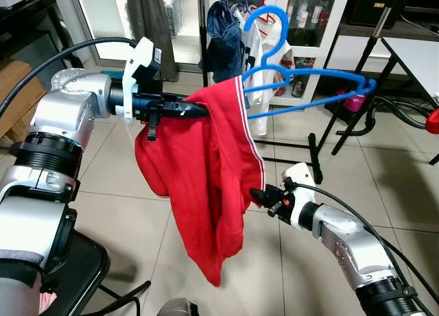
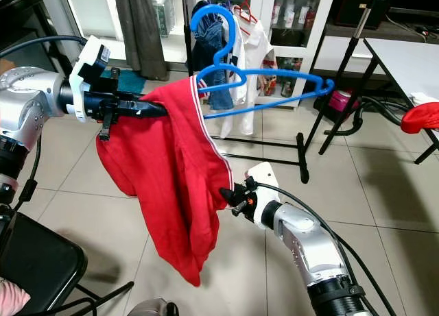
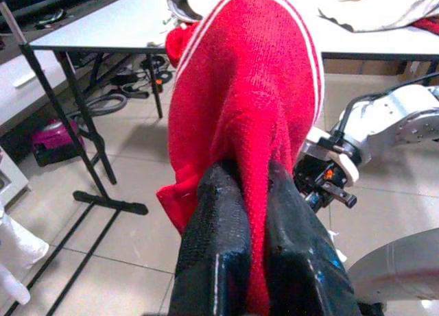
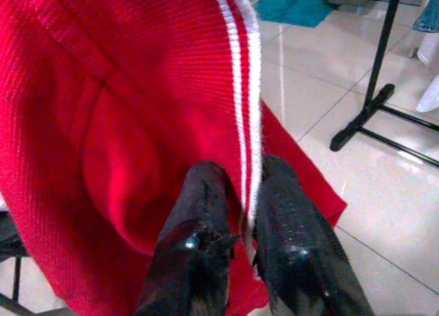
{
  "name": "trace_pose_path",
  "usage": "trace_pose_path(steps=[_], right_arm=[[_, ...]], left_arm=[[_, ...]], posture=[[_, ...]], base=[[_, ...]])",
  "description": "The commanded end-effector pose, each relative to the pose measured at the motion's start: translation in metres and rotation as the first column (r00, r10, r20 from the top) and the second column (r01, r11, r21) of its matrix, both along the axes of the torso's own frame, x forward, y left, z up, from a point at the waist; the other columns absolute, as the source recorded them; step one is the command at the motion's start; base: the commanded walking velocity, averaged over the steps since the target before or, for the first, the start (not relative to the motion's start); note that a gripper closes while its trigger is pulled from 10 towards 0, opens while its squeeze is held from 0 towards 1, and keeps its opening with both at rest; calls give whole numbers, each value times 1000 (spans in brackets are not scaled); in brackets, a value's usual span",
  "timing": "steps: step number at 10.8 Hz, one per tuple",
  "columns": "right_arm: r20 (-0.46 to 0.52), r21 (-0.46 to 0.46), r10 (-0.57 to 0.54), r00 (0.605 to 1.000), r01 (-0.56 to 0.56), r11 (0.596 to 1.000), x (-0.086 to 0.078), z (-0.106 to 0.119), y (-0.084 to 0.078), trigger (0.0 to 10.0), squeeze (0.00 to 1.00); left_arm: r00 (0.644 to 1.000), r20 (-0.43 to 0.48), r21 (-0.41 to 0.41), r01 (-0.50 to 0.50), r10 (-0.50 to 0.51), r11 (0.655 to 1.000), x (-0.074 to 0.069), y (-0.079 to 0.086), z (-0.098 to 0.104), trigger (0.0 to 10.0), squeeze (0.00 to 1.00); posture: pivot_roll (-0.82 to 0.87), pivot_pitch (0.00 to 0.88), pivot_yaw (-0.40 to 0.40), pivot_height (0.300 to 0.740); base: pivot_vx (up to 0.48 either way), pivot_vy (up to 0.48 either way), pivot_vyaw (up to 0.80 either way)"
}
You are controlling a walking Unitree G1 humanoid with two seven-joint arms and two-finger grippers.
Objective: Hang hanger
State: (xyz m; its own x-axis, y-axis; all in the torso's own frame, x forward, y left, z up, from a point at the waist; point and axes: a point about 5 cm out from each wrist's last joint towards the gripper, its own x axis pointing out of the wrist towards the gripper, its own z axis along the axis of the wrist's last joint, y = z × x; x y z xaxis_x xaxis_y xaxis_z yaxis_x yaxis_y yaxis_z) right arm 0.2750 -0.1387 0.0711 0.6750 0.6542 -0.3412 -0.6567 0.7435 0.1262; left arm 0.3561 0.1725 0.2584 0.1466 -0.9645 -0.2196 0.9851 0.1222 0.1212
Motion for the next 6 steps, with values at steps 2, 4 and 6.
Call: trace_pose_path(steps=[2,4,6], right_arm=[[12,17,-14,1000,14,1000,5,6,-5,0,0],[16,25,-20,1000,20,1000,7,7,-8,0,0],[15,23,-28,1000,27,999,5,8,-15,0,0]], left_arm=[[999,36,-11,-5,6,1000,-1,3,7,0,0],[999,38,-12,-11,11,1000,-1,3,7,0,0],[999,41,-7,-27,27,1000,-1,6,6,0,0]], posture=[[53,23,40,740],[51,19,38,740],[50,11,35,740]], base=[[0,0,0],[0,0,0],[0,0,0]])
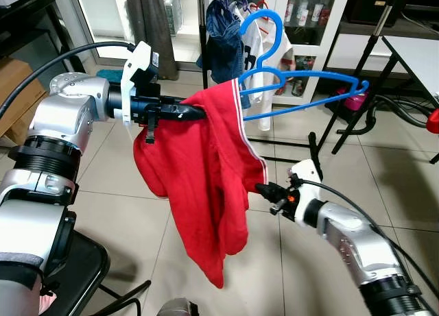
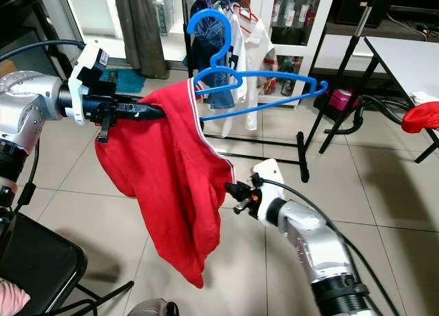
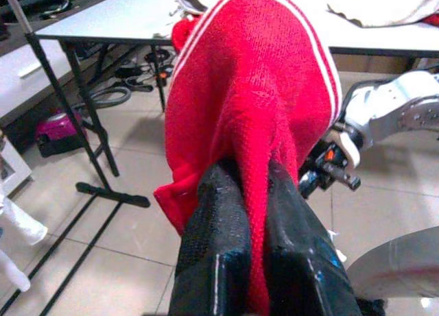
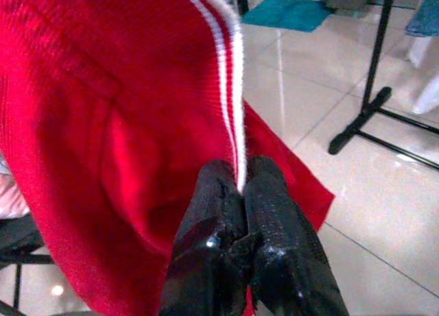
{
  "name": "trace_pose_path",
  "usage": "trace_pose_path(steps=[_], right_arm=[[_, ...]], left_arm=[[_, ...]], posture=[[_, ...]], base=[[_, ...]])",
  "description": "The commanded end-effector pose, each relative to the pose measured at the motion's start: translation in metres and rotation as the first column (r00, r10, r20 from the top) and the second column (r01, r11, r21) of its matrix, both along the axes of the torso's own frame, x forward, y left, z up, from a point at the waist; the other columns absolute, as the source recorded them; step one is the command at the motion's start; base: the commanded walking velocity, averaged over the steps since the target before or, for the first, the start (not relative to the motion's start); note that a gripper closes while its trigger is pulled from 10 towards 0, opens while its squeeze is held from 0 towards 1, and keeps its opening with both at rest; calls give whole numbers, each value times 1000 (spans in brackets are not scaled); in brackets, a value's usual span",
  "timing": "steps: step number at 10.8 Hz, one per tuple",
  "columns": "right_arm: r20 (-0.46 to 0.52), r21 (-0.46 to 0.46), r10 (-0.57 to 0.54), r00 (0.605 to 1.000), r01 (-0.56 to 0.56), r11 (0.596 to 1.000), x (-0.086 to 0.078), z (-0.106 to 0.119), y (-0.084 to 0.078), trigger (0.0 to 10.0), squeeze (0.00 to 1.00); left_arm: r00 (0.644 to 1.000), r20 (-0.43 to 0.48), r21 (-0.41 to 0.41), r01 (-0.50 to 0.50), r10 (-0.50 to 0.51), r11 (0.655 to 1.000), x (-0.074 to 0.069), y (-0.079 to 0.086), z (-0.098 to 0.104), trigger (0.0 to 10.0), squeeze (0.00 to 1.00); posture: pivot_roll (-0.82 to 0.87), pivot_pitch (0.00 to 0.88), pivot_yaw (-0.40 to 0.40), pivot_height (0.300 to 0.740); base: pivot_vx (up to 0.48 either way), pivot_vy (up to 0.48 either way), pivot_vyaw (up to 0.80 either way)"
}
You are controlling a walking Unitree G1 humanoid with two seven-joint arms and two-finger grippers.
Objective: Hang hanger
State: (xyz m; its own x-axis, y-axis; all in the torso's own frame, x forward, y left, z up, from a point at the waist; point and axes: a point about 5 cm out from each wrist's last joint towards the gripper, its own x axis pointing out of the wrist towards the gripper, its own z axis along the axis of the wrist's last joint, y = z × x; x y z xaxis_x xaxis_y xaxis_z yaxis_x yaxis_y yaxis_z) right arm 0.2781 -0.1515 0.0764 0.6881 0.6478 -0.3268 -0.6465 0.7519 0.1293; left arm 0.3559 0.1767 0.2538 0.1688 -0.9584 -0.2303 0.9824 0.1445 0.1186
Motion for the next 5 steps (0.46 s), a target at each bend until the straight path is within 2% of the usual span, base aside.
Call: trace_pose_path(steps=[1,4,5], right_arm=[[9,-5,-34,999,34,999,1,3,-13,0,0],[55,-45,-160,986,163,986,8,17,-59,0,0],[87,-74,-204,975,211,975,10,27,-81,0,0]], left_arm=[[999,50,-11,-18,18,1000,0,5,9,0,0],[997,48,7,-57,56,998,-2,17,5,0,0],[999,30,11,-46,46,999,-7,23,3,0,0]], posture=[[49,6,35,740],[46,0,35,740],[47,0,34,740]], base=[[0,0,0],[0,0,0],[0,0,0]])
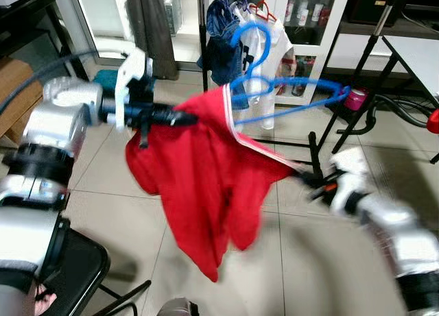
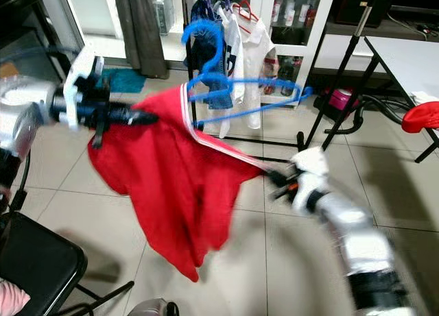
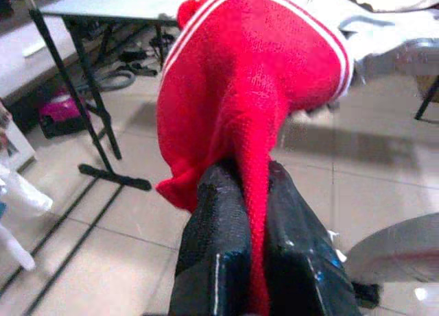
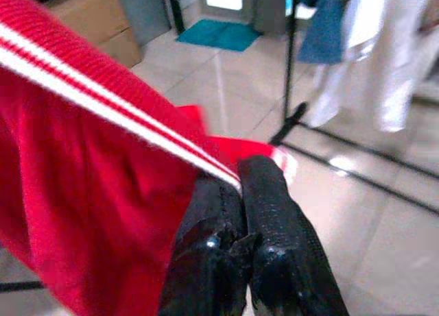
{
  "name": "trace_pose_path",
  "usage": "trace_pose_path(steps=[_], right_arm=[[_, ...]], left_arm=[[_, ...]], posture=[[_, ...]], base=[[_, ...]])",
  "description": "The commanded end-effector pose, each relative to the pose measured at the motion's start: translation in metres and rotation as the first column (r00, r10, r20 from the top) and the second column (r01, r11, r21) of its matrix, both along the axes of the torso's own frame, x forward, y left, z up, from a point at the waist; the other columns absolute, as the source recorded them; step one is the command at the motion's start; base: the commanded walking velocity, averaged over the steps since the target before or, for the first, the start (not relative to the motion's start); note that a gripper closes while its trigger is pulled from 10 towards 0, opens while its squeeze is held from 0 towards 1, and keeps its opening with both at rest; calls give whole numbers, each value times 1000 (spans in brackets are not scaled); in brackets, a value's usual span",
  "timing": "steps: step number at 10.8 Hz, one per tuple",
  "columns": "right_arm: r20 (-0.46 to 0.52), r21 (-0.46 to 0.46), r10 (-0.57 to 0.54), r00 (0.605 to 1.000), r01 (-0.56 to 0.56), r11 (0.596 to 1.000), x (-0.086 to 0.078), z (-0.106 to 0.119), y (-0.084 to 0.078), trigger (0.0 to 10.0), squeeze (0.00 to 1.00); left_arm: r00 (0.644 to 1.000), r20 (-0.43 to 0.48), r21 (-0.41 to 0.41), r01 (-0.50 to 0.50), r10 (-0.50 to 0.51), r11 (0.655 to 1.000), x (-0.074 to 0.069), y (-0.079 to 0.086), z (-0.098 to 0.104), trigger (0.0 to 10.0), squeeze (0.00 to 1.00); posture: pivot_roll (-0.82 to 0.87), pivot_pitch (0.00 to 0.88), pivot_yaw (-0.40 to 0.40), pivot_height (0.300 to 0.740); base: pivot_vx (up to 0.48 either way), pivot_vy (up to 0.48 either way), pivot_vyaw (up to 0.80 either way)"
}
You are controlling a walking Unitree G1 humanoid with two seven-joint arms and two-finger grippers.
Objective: Hang hanger
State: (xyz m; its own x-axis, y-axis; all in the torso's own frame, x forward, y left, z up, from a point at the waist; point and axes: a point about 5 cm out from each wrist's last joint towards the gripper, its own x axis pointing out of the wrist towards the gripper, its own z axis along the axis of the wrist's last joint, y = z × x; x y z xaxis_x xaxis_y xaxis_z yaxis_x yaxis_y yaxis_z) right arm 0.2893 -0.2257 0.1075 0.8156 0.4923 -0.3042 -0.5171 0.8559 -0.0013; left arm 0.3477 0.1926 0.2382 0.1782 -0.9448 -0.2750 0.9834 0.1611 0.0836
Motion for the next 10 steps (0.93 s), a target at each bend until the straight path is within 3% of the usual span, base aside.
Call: trace_pose_path(steps=[1,3,7,8,10], right_arm=[[10,-13,-80,997,80,997,0,5,-22,0,0],[93,-24,-196,976,199,980,6,25,-50,0,0],[148,-51,-338,930,348,936,8,42,-88,0,0],[174,-51,-416,893,430,901,11,47,-103,0,0],[205,-62,-484,851,505,861,15,54,-113,0,0]], left_arm=[[999,47,-23,-3,4,1000,-4,11,17,0,0],[1000,-7,7,19,-19,1000,-18,17,1,0,0],[999,-40,19,2,-2,1000,-39,25,-11,0,0],[998,-64,26,11,-9,1000,-52,25,-14,0,0],[995,-97,8,25,-24,1000,-67,24,-17,0,0]], posture=[[47,0,34,740],[48,0,32,740],[51,0,36,740],[54,0,36,740],[54,2,34,740]], base=[[0,0,0],[0,0,0],[0,0,0],[0,0,0],[0,0,0]])
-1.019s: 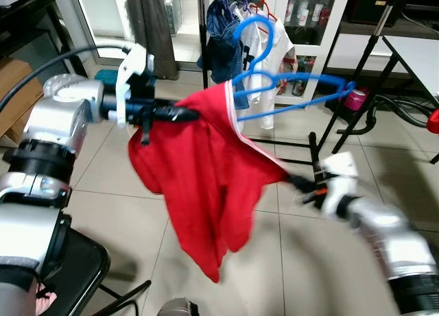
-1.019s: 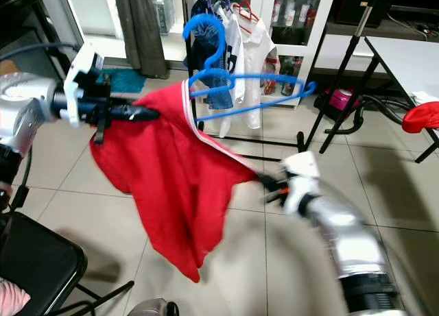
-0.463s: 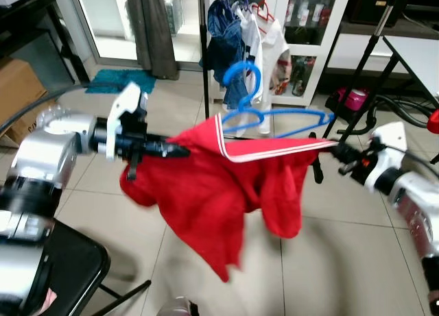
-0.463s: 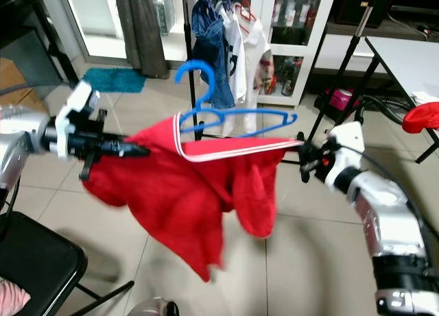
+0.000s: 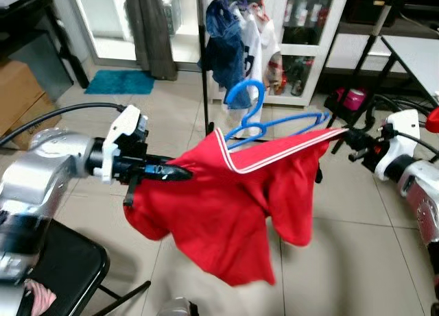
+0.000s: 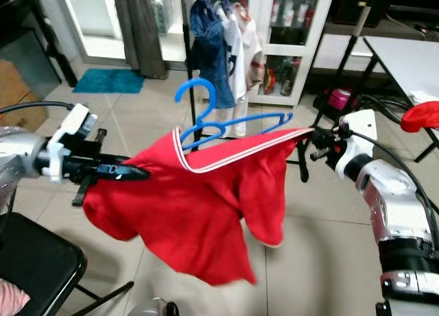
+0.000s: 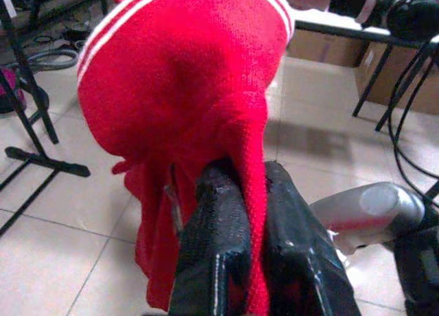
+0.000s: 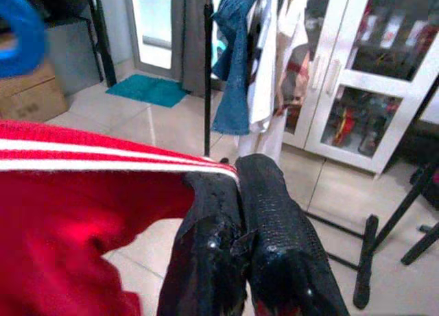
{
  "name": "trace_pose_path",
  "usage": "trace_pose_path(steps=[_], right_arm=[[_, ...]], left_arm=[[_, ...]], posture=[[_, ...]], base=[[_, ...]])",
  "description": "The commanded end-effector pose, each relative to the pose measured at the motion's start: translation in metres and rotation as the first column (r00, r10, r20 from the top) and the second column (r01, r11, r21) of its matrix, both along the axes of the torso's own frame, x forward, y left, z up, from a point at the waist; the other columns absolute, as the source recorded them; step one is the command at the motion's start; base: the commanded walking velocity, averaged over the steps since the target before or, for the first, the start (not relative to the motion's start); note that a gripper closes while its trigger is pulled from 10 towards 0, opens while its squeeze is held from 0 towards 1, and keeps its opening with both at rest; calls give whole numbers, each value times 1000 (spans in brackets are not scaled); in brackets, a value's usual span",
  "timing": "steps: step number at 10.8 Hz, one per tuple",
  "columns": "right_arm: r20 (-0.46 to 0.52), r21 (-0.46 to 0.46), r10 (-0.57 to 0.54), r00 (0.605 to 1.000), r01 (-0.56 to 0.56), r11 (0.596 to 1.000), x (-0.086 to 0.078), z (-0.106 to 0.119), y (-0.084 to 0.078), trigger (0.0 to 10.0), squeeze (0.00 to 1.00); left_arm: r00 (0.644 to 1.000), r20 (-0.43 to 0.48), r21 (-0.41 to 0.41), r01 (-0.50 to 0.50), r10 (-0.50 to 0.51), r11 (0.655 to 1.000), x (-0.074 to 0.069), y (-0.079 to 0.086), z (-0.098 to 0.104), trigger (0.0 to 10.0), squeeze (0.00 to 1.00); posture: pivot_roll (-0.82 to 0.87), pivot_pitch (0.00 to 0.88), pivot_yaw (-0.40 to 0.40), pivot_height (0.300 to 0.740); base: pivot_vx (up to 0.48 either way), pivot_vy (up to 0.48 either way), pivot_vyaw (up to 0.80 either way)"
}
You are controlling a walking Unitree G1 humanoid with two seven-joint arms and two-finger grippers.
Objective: Hang hanger
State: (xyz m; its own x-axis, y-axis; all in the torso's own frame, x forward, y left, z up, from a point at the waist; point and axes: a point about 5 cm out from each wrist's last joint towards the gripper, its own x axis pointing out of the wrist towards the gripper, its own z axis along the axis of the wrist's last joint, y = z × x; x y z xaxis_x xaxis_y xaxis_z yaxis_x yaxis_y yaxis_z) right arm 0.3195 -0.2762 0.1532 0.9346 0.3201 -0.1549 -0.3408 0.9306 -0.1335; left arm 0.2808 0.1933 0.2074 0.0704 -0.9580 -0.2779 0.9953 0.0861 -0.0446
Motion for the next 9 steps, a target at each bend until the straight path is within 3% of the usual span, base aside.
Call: trace_pose_path(steps=[1,2,4,7,9], right_arm=[[24,-30,-387,922,388,921,-14,12,-71,0,0],[38,-17,-400,916,401,916,-13,16,-74,0,0],[137,31,-378,915,378,925,-5,34,-73,0,0],[252,43,-264,931,262,964,5,56,-60,0,0],[316,65,-169,934,157,985,6,64,-49,0,0]], left_arm=[[999,-3,21,-45,45,999,-10,25,12,0,0],[999,-29,34,-36,37,999,-15,26,8,0,0],[997,-52,169,-40,49,985,-23,27,-13,0,0],[994,-91,323,-24,56,946,-27,31,-36,0,0],[993,-76,354,-55,87,934,-23,30,-48,0,0]], posture=[[55,4,32,740],[55,4,32,740],[59,7,25,740],[51,6,27,740],[47,9,31,740]], base=[[0,0,0],[0,0,0],[0,0,0],[0,0,0],[0,0,0]])
